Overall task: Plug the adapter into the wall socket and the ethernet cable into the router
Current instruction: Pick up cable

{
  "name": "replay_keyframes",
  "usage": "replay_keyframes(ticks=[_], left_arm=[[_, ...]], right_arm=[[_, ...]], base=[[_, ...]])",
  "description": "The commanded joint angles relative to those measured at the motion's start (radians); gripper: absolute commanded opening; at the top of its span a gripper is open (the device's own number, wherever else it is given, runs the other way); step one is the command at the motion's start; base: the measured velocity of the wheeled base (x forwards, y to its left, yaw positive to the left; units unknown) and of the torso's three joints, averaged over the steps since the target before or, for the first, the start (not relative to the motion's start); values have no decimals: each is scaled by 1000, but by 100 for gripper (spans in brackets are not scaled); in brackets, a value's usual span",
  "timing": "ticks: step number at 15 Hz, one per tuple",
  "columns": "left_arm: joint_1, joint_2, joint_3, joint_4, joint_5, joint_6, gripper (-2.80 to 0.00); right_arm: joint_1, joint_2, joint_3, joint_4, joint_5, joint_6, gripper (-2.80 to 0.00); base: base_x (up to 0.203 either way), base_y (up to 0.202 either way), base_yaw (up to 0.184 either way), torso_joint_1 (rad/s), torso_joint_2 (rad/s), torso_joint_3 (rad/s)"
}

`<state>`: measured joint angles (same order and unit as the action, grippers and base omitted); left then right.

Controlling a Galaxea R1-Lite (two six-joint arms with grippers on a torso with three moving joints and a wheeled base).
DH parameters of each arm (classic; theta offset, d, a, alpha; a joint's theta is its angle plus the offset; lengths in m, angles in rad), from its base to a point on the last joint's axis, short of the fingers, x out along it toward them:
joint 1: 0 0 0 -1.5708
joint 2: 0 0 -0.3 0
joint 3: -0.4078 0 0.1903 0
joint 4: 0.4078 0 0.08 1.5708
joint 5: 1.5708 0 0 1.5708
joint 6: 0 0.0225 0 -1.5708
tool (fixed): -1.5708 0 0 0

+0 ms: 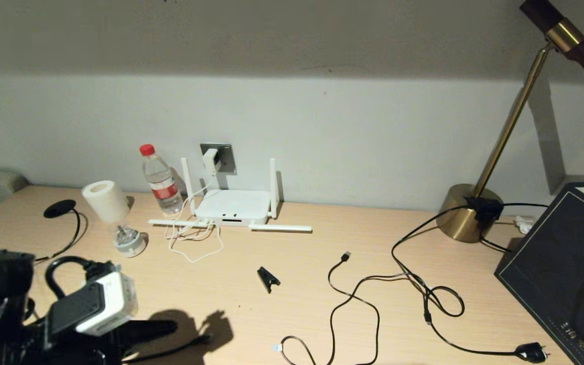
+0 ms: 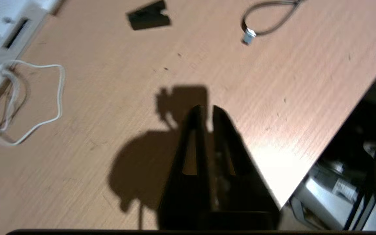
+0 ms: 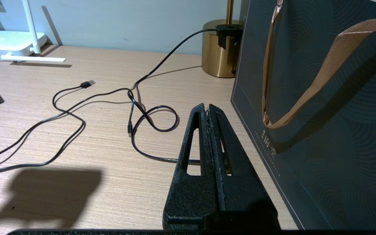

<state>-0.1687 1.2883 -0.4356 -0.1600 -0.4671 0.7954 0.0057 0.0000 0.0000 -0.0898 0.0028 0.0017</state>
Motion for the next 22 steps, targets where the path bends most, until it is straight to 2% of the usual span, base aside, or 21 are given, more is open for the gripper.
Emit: replay_keyframes(ticks=[1,2,4,6,14,22], left_arm=[[3,150,-105,238,-21,256,0],[3,169,-168,362,-26,327,0],[5,235,-285,532,-25,459,0],[6,324,-354,594,6,519,0],[14,512,-383,593,52,533,0],[33,632,-438,531,96,528,0]], right_arm=[[0,2,35,-1,0,0,-280],[0,2,35,-1,0,0,-280],[0,2,35,-1,0,0,-280],[0,2,35,-1,0,0,-280],[0,2,35,-1,0,0,-280],[0,2,35,-1,0,0,-280]], base=[[0,0,0,0,0,0],[0,0,0,0,0,0],[0,0,0,0,0,0],[0,0,0,0,0,0],[0,0,0,0,0,0],[0,0,0,0,0,0]])
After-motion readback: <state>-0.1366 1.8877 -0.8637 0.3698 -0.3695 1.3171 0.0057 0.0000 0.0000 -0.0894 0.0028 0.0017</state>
